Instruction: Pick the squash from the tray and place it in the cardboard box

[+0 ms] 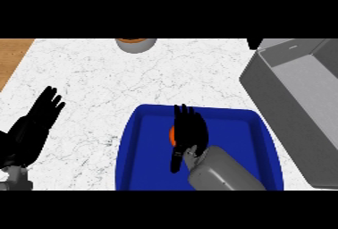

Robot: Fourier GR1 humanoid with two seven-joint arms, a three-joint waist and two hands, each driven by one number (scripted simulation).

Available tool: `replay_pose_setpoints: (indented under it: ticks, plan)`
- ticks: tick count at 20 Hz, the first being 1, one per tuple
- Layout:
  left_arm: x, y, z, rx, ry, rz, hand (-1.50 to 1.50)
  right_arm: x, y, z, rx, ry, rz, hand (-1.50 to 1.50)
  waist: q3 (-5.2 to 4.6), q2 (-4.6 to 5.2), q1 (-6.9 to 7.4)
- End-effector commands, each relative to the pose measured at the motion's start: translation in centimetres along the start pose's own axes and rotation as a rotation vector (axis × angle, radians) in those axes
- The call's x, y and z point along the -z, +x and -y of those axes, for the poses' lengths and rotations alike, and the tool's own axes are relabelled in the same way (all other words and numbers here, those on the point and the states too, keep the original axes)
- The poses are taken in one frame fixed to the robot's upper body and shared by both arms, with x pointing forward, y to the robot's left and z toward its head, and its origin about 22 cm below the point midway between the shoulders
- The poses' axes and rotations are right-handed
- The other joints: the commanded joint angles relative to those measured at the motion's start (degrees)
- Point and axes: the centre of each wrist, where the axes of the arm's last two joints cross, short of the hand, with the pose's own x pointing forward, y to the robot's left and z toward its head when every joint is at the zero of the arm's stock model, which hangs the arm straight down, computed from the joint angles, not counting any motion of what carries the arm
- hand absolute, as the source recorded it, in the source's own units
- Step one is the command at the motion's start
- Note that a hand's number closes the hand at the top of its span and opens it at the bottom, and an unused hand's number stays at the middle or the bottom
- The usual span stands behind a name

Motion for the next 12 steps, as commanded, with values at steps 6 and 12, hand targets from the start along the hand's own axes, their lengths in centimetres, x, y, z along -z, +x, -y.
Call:
replay_pose_setpoints:
  ticks: [6,12]
  plan:
    - [-1.1,0.2,2.0,-0.009,0.009,-0.008,0.00,1.1,-0.1,-2.1,-0.006,0.005,-0.091,-1.50,0.02,0.02,0.09]
    - [1.3,1.0,-0.1,-0.009,0.001,0.009,0.00,1.1,-0.9,-0.9,-0.033,-0.049,-0.027,1.50,0.01,0.02,-0.44]
